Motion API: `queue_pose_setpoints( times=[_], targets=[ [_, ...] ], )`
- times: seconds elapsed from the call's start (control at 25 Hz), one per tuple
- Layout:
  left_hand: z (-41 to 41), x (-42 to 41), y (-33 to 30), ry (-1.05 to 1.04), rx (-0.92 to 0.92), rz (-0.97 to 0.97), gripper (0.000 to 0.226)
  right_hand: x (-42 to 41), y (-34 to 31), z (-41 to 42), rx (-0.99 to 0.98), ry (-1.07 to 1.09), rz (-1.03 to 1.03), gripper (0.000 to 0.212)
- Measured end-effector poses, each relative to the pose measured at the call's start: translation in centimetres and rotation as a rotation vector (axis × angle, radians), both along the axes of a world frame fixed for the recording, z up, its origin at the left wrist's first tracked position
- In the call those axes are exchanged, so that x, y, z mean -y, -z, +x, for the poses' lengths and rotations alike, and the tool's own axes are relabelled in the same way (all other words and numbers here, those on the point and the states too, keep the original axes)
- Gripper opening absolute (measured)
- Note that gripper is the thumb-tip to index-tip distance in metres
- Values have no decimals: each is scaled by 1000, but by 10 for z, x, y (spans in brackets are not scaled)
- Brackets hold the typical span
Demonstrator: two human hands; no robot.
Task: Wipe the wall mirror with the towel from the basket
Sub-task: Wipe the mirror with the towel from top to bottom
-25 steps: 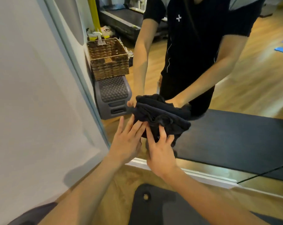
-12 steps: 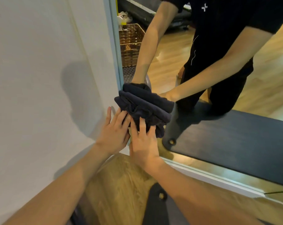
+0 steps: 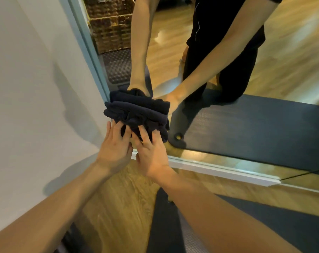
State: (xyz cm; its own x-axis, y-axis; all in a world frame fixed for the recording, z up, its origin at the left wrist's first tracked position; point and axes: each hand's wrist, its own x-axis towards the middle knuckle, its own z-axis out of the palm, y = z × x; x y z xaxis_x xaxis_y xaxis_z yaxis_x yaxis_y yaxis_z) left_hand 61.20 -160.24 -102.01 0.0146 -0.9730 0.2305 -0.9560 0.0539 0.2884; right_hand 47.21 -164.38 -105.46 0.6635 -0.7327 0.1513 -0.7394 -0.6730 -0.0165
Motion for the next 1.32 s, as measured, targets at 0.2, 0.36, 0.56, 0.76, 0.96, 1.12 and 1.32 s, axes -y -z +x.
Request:
queue_pose_setpoints(
  times=[0.2,0.36,0.56,0.76,0.96,1.12,1.32],
  targets=[
    [-50,0,2,36,-86,-1,67,10,-2,-71,193,-75,-172,71],
    [-117,8,1,88,-130,3,63,19,-8,-145,149,-66,-242,64],
    [-213,19,-2,196,-13,36,57,28,-12,-263,114,-36,-319,64],
    [-339,35,-18,326,102,35,73,32,-19,-395,96,73,-312,64],
    [-445,47,-36,449,145,85,77,36,-36,-510,18,156,-316,70],
    [-496,60,-43,580,193,1,75,44,-55,-589,-33,133,-387,62],
    [-530,70,-37,598,276,-40,78,42,-52,-610,97,154,-452,54]
  ],
)
